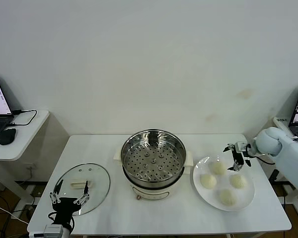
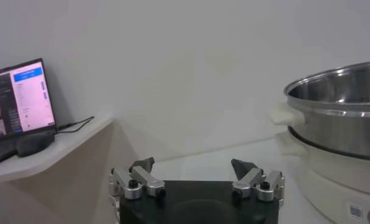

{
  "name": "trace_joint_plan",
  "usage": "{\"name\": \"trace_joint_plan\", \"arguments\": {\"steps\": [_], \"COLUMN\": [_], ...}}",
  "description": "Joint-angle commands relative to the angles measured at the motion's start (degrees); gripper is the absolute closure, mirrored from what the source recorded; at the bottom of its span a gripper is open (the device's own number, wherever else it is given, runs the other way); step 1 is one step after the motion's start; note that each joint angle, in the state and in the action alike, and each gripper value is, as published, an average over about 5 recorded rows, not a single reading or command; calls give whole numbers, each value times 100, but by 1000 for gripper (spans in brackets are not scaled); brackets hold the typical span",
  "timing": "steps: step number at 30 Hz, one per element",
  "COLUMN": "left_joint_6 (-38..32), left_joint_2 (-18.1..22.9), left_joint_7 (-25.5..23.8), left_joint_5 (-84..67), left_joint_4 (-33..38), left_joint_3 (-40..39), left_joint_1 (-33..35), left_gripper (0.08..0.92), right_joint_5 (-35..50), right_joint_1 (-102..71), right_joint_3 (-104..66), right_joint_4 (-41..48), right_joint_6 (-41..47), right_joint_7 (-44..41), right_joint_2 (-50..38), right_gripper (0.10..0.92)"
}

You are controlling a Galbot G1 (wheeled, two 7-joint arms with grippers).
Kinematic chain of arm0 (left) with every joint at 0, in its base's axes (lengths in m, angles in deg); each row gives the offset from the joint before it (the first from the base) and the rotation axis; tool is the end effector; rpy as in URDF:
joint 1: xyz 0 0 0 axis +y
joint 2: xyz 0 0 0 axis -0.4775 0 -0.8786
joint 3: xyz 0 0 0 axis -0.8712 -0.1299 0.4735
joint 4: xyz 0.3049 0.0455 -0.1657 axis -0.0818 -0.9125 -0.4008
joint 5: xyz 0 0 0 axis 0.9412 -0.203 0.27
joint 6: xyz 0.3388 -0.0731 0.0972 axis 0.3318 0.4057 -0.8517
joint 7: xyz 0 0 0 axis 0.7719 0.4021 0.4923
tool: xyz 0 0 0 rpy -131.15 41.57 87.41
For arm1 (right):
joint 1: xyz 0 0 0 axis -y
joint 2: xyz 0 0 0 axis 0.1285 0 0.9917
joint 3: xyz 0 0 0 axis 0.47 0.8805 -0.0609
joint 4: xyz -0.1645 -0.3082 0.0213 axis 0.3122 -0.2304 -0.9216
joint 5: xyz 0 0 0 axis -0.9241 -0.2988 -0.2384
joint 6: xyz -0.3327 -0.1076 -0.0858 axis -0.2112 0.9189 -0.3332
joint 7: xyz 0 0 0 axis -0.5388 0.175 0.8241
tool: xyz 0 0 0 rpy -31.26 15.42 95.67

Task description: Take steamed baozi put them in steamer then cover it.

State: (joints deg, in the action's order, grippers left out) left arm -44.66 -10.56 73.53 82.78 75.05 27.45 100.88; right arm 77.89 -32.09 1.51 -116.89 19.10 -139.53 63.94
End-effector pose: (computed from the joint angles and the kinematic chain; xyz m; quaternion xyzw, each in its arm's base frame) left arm 0.1444 0.0692 -0.2968 0.0489 -0.9864 -0.1274 0.0911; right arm 0.5006 -0.2099 -0.2094 0.4659 -0.5869 0.5576 0.3572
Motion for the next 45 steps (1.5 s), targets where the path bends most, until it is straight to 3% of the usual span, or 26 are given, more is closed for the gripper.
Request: {"name": "trace_joint_plan", "arguments": {"steps": [1,16,30,45], "left_joint_6": [5,-7,-9,-19], "left_joint_2": [0,-32,1,31], "left_joint_7": [1,4,22,44], "left_joint_5": [6,-1,-8,-18], "left_joint_4": [-4,-45,-52,-7], "left_joint_3": [21,107,119,133], "left_joint_1": [0,-17,-29,2], "left_gripper": [177,177,177,177], "right_joint_5": [62,-283,-425,-452], "right_joint_1": [295,-49,-56,-75], "right_joint_3": [536,289,263,256], "right_joint_4": [105,469,704,512], "right_joint_6": [37,37,21,-18], "right_joint_7": [-107,154,275,234], "right_joint_2": [68,439,732,484], "right_gripper": [203,206,330,487]}}
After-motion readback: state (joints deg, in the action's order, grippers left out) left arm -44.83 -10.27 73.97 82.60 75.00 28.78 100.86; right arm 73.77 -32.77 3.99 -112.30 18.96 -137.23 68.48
